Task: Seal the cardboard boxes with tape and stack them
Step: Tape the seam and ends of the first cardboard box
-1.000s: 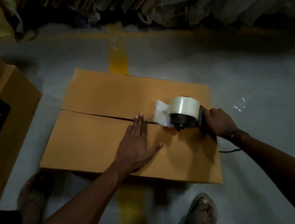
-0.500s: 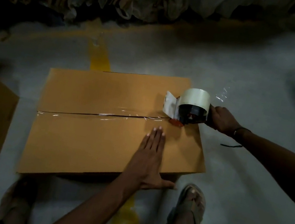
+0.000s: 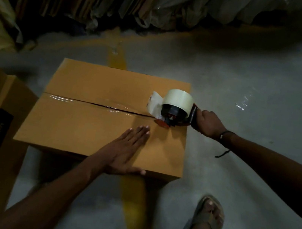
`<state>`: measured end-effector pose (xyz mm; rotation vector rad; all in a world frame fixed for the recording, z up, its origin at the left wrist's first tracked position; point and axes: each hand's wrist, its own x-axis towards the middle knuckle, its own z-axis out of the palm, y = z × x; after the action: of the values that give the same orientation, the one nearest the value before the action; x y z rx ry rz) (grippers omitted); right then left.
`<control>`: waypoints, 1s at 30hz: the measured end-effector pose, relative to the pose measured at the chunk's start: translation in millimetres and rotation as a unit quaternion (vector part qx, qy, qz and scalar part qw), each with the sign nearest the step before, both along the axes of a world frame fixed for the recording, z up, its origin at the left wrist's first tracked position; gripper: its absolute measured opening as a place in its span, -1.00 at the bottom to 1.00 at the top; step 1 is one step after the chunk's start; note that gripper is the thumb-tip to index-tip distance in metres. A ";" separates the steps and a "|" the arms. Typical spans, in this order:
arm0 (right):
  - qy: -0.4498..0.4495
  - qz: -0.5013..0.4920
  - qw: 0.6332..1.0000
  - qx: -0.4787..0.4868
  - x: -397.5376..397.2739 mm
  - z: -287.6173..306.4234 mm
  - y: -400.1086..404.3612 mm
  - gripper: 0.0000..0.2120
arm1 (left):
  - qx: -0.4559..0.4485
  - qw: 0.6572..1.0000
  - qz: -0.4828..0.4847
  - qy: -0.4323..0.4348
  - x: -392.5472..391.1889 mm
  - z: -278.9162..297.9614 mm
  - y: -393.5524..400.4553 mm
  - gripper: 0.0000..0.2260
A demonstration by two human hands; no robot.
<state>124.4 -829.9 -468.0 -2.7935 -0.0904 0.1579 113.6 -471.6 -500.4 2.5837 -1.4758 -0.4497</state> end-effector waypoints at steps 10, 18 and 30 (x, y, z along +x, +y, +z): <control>-0.006 -0.011 1.000 0.005 1.7 -15.5 -1.7 -0.58 | -0.048 0.928 0.370 -0.008 71.0 -22.3 -1.4 -0.06; 0.002 0.032 0.998 -0.049 -0.2 -15.0 -0.2 -0.65 | -0.158 0.957 0.240 -0.028 9.4 -16.4 -95.8 -0.16; 0.012 0.018 0.995 -0.097 -23.0 8.9 -82.9 -0.77 | -0.062 0.966 0.252 -0.015 15.0 -26.1 -91.0 -0.09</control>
<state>101.3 -912.8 -459.1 -2.9840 -0.1250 0.2207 128.6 -562.5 -526.4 2.7297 -0.7686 -0.2429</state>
